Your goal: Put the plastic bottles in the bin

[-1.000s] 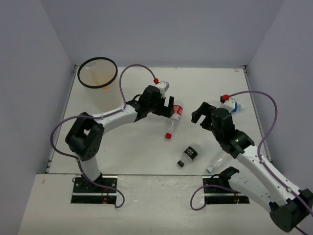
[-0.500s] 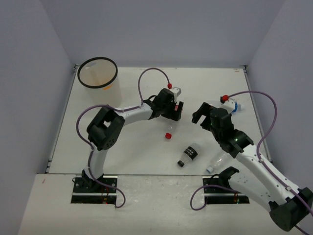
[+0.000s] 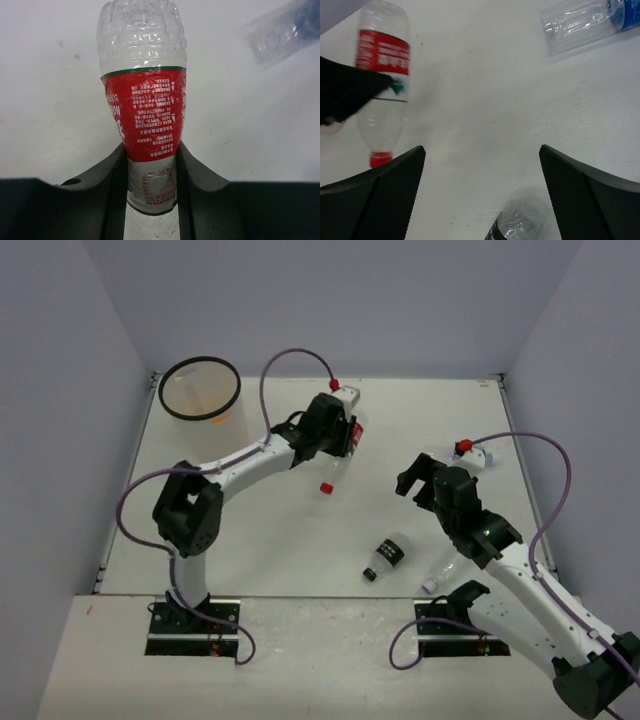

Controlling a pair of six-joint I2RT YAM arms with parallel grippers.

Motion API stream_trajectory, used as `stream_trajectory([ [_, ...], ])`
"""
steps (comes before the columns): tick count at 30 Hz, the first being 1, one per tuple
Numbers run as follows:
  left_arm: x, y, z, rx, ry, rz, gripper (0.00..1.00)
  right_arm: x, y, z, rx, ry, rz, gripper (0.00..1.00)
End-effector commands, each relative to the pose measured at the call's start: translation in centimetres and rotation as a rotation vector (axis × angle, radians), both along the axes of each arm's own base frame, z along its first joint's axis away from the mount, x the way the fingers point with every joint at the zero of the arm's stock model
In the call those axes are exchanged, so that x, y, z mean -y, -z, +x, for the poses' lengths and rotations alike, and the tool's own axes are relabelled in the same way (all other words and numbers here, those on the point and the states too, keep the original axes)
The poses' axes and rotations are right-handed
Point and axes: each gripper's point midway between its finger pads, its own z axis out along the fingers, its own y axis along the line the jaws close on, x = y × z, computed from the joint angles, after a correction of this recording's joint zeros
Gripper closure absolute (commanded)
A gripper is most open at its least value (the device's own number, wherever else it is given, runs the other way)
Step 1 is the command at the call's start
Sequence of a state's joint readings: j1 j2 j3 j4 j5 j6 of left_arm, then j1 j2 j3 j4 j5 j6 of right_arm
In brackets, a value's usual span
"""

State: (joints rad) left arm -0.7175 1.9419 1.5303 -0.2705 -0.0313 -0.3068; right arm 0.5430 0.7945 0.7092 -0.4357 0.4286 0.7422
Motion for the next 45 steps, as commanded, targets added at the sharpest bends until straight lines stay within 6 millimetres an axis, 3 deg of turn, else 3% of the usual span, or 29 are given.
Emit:
stream_trajectory([
  [1, -9.4, -20.9, 4.7, 0.427, -0.276, -0.217, 0.81, 0.7, -0.2, -0.1, 0.026, 0.028, -0.006, 0.01],
  [4, -17.9, -28.4, 5.4, 0.69, -0.548, -0.315, 0.81, 0.7, -0.1, -0.3, 0.026, 0.027, 0.007, 0.01],
  [5, -20.7, -30.1, 5.4, 0.762, -0.628, -0.318, 0.82, 0.6, -0.1, -0.3, 0.027, 0.025, 0.009, 0.01],
  [9, -28.5, -34.6, 5.9, 0.923, -0.864, -0.294, 0.85, 0.7, 0.1, -0.2, 0.024, 0.028, -0.006, 0.01],
  [13, -34.9, -35.5, 7.9, 1.029, -1.044, -0.212, 0.82, 0.9, 0.0, 0.0, 0.024, 0.026, -0.029, 0.01],
  [14, -36.4, -34.4, 9.3, 1.016, -1.08, -0.169, 0.82, 0.9, 0.0, 0.0, 0.025, 0.026, -0.03, 0.01],
  [16, -38.1, -34.3, 10.7, 1.01, -1.118, -0.133, 0.82, 1.0, 0.1, -0.1, 0.025, 0.035, -0.023, 0.01],
  [19, -40.1, -30.8, 12.1, 0.936, -1.223, -0.065, 0.8, 1.7, 0.4, -0.1, 0.034, 0.078, -0.021, 0.01],
  [21, -40.3, -30.0, 12.1, 0.936, -1.236, -0.069, 0.78, 1.8, 0.5, -0.1, 0.035, 0.081, -0.026, 0.01],
  [23, -40.5, -27.9, 11.3, 0.929, -1.244, -0.065, 0.71, 1.8, 0.4, -0.1, 0.036, 0.078, -0.022, 0.01],
  [25, -40.6, -27.2, 10.9, 0.926, -1.252, -0.07, 0.61, 1.7, 0.5, -0.1, 0.033, 0.077, -0.022, 0.01],
  [26, -40.7, -26.8, 10.8, 0.922, -1.256, -0.079, 0.52, 1.6, 0.6, -0.1, 0.03, 0.072, -0.024, 0.01],
  [28, -40.7, -26.0, 10.6, 0.896, -1.257, -0.079, 0.12, 1.3, 0.6, -0.1, 0.023, 0.056, -0.016, 0.01],
  [29, -40.6, -25.9, 10.5, 0.886, -1.252, -0.086, 0.03, 1.1, 0.6, -0.3, 0.017, 0.05, -0.007, 0.01],
  [35, -40.0, -27.5, 9.4, 0.896, -1.214, -0.144, 0.0, 0.7, 1.5, -2.4, -0.071, 0.018, 0.046, 0.01],
  [39, -38.3, -30.3, 9.1, 0.893, -1.095, -0.174, 0.0, -0.8, 2.3, -4.5, -0.171, -0.086, 0.081, 0.01],
  [40, -38.0, -30.0, 9.1, 0.869, -1.074, -0.16, 0.0, -1.4, 2.3, -4.9, -0.189, -0.12, 0.094, 0.01],
  [42, -35.0, -31.1, 9.3, 0.797, -0.918, -0.199, 0.0, -3.4, 3.9, -6.9, -0.305, -0.248, 0.123, 0.01],
  [45, -31.6, -32.7, 8.1, 0.778, -0.785, -0.273, 0.0, -4.1, 6.6, -8.8, -0.45, -0.303, 0.11, 0.01],
])
